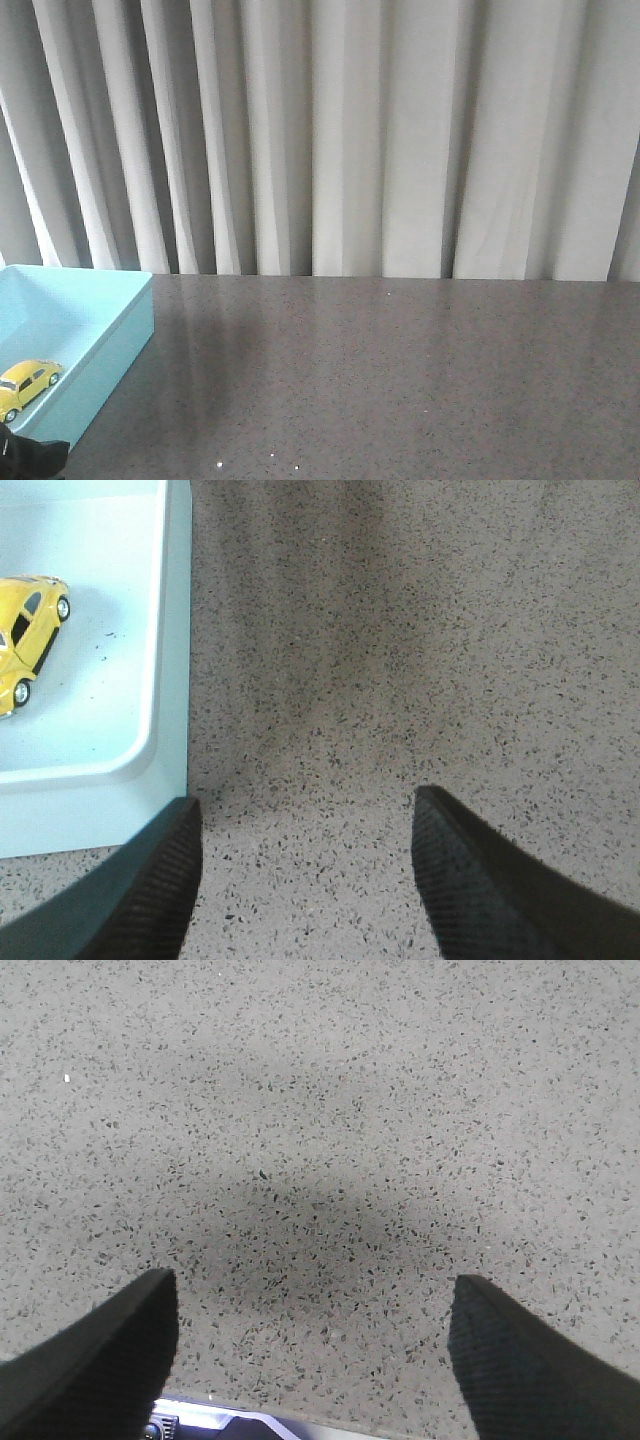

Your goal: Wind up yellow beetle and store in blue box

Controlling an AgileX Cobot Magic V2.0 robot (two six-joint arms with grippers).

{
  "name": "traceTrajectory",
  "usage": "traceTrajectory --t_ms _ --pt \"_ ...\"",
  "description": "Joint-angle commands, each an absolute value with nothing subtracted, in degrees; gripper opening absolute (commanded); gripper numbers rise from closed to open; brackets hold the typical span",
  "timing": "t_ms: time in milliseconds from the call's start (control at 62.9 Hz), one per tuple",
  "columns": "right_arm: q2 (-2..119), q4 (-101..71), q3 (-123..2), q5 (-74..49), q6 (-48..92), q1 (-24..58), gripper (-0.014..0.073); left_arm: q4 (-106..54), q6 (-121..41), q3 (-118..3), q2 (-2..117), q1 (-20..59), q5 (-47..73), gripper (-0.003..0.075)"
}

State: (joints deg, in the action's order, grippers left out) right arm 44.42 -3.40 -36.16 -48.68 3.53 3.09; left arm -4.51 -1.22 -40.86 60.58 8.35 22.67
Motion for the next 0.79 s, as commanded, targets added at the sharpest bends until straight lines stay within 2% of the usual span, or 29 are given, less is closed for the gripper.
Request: traceTrajectory --t_ms 0,397,477,588,636,779 --pt "44.17 -3.42 -37.51 -46.10 3.56 3.16 0.0545 -5.94 -0.55 -42.08 59.69 8.70 18.20 0.0451" --pt "44.17 -3.42 -37.51 -45.52 3.56 3.16 0.0545 -6.30 -0.60 -42.08 59.69 8.70 16.20 0.0450" --pt "44.17 -3.42 -37.51 -45.93 3.56 3.16 0.0542 -6.30 -0.60 -42.08 59.69 8.70 16.21 0.0430" --pt "44.17 -3.42 -37.51 -45.93 3.56 3.16 0.0497 -6.30 -0.60 -42.08 59.69 8.70 16.28 0.0357" --pt "44.17 -3.42 -37.51 -45.93 3.56 3.16 0.0465 -6.30 -0.60 -42.08 59.69 8.70 16.28 0.0303" --pt "44.17 -3.42 -37.51 -45.93 3.56 3.16 0.0325 -6.30 -0.60 -42.08 59.69 8.70 16.32 0.0155"
